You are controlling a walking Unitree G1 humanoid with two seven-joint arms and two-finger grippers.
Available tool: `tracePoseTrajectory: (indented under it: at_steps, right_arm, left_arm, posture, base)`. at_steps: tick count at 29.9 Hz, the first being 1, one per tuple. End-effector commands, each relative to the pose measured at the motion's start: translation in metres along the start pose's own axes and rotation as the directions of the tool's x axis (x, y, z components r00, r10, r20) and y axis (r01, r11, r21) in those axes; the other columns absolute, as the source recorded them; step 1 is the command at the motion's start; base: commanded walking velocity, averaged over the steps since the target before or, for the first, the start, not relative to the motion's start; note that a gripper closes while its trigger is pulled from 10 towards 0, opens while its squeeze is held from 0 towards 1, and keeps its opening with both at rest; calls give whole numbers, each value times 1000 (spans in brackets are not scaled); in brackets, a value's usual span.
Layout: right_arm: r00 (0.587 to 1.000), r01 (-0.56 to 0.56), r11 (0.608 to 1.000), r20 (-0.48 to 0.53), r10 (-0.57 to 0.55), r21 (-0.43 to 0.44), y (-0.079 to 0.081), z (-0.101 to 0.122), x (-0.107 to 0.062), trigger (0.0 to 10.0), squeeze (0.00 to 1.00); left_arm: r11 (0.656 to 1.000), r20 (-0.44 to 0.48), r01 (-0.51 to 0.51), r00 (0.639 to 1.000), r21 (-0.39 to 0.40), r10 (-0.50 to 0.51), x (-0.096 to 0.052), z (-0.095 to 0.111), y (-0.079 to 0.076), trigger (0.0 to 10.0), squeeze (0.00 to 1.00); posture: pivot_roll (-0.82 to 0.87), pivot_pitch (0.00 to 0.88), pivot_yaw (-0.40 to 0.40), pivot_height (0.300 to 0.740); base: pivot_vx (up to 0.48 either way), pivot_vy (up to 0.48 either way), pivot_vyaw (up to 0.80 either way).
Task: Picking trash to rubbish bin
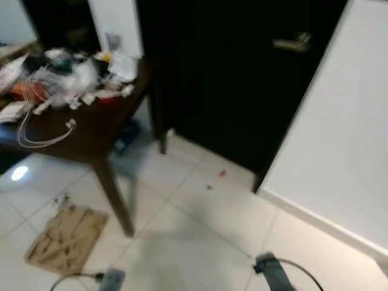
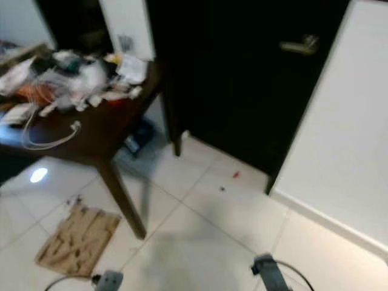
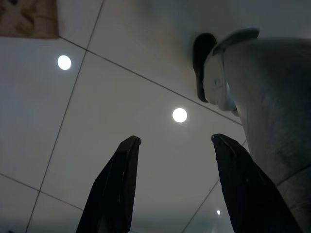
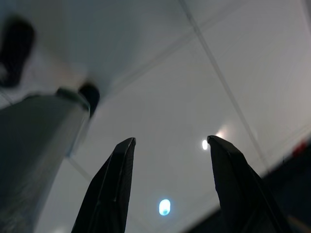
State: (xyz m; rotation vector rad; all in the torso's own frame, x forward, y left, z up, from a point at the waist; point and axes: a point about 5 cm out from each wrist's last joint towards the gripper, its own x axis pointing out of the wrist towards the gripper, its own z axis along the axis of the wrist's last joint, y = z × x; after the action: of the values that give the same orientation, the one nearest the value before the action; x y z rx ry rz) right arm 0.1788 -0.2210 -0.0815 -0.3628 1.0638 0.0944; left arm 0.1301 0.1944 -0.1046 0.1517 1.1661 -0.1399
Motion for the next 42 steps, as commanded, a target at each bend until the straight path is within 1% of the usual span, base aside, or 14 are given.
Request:
tracePoseTrajectory:
  at_steps: [1,9,16,26,42]
  right_arm:
    - [1000,-4,1000,-29,5,16,0,-11,-1,10000,0]
    - [1000,-9,1000,-22,10,26,0,-11,-1,10000,0]
    - [1000,-14,1000,-25,15,28,0,-13,-2,10000,0]
    - [1000,-17,1000,-25,17,24,1,-15,-2,10000,0]
    - [1000,-18,1000,-24,18,12,-2,-15,-2,10000,0]
  left_arm:
    - [1000,-30,18,999,-7,-18,0,-9,-6,10000,0]
    - [1000,-22,19,1000,-2,-19,0,-6,-6,10000,0]
    - [1000,-29,22,999,-3,-22,0,-9,-7,10000,0]
    - [1000,-32,26,999,-13,-26,0,-10,-8,10000,0]
    - [1000,-19,26,999,-13,-26,1,-5,-9,10000,0]
  posture:
    - [43,68,-15,740]
    - [42,70,-16,740]
    - [40,76,-17,740]
    - [38,75,-25,740]
    - [34,61,-30,740]
  base:
    - [0,0,769]
    - [0,0,769]
    - [0,0,769]
    - [0,0,769]
    - [0,0,768]
